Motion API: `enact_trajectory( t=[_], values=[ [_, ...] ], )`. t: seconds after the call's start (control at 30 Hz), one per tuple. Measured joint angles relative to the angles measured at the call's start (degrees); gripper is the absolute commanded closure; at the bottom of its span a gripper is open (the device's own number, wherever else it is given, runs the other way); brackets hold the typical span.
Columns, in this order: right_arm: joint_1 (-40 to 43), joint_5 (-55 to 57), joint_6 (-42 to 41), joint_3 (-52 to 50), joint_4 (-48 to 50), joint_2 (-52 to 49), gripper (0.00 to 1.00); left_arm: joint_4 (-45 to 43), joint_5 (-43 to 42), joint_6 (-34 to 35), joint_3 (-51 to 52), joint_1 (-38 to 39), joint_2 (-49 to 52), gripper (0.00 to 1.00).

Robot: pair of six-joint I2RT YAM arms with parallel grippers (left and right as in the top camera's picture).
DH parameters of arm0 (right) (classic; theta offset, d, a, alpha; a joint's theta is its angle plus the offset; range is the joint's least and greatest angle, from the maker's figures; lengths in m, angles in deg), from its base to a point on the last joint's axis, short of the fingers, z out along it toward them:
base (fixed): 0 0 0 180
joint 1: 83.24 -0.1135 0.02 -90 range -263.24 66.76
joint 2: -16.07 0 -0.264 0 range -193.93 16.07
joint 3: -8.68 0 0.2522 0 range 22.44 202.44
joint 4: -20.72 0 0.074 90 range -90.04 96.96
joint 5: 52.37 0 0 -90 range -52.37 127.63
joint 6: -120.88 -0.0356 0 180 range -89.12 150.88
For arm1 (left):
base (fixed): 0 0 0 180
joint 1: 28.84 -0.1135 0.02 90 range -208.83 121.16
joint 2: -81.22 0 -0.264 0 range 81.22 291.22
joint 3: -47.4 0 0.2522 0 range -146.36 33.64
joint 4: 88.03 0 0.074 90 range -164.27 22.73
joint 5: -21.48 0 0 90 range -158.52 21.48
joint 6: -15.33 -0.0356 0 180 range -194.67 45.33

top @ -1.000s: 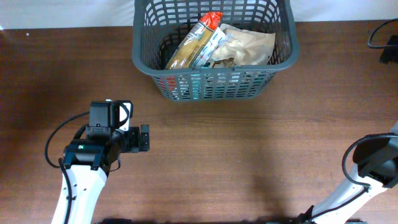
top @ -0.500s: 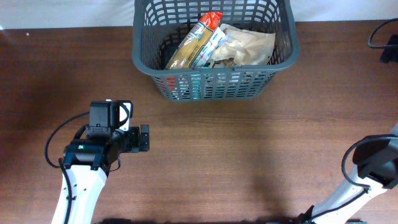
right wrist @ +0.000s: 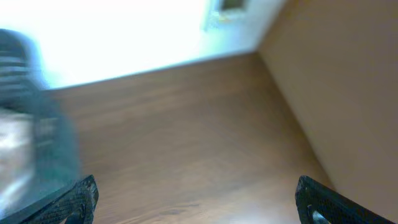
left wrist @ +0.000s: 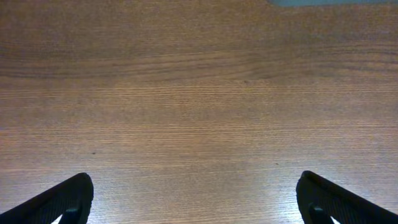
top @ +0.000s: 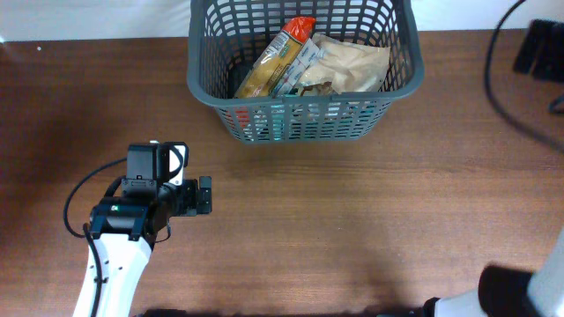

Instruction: Pack container

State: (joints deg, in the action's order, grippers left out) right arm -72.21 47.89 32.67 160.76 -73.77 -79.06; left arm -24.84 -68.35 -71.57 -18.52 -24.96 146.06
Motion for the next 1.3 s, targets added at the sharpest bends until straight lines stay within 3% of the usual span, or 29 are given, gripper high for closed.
enact_trajectory(
  t=[0.2,0.47,0.8,0.93,1.13,1.3],
  values=[
    [-6.4,-0.17,-0.02,-12.31,-0.26,10.32,0.01,0.0,-0.02,0.0,0.0,0.0,0.0,0.01],
    [-6.43,-0.11,-0.04,-38.14,-0.17,22.64,0.01,0.02,-0.02,0.0,0.04,0.0,0.07,0.01],
    [-6.43,-0.09,-0.07,-65.83,-0.48,48.46,0.01,0.0,-0.02,0.0,0.11,0.0,0.11,0.01],
    [-6.43,-0.09,-0.07,-71.49,-0.22,55.98,0.01,0.0,-0.02,0.0,0.11,0.0,0.11,0.01],
    [-6.43,-0.11,-0.07,-72.19,0.85,62.9,0.01,0.0,-0.02,0.02,0.11,0.0,0.11,0.01],
    [-6.43,-0.33,-0.07,-72.24,12.76,66.31,0.01,-0.02,-0.02,0.02,0.11,0.0,0.11,0.01]
  ],
)
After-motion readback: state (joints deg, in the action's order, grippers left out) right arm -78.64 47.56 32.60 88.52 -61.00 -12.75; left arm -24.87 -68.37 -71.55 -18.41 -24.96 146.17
